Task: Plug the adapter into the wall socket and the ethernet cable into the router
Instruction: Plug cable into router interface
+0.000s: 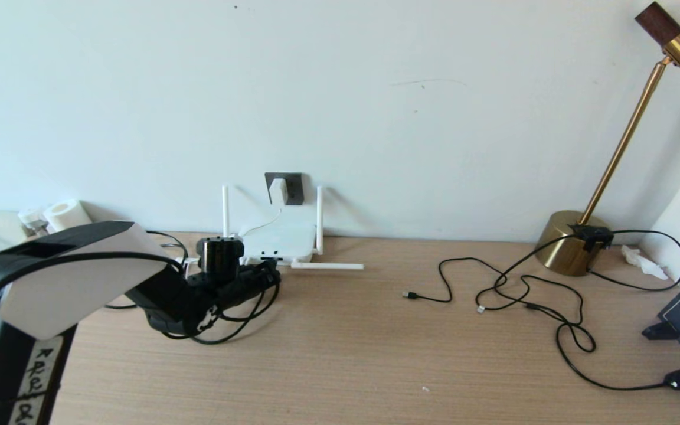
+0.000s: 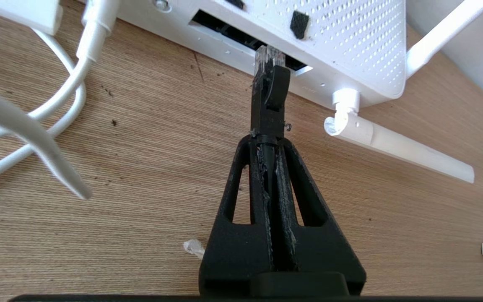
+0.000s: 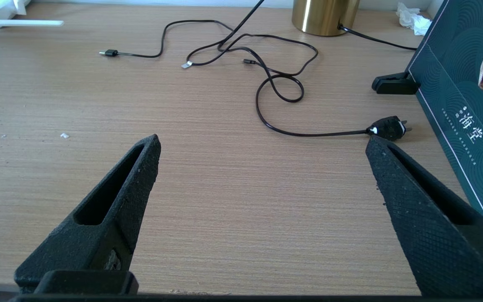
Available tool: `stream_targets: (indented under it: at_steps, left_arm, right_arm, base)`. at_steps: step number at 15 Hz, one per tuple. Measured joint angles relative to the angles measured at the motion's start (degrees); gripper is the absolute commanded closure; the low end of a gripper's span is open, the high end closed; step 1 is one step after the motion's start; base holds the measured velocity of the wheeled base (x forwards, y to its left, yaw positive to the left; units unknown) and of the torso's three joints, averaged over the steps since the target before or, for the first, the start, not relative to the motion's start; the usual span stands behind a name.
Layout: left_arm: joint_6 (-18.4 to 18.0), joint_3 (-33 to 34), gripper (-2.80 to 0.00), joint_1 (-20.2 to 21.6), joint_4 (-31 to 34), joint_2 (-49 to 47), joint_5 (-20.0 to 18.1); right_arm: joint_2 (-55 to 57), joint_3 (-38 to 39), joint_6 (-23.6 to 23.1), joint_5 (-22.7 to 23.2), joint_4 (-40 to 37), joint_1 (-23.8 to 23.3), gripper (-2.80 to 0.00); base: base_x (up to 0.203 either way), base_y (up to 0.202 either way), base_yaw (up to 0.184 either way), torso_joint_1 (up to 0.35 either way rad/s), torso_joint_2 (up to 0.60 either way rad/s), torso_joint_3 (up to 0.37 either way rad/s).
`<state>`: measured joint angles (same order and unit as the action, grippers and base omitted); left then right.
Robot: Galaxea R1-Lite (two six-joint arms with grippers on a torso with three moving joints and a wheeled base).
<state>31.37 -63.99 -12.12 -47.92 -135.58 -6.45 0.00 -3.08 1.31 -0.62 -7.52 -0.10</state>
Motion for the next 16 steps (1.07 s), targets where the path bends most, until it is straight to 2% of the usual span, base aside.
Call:
stream_targets:
  at_steps: [16]
  left_arm:
    - [0.0,4.2,0.0,0.0,-0.5,3.1,0.1]
  right_arm:
    - [0.0,0.0,0.0,0.0,0.0,0.0,-2.8]
  base:
    - [0.0,0.0,0.0,0.0,0.0,0.0]
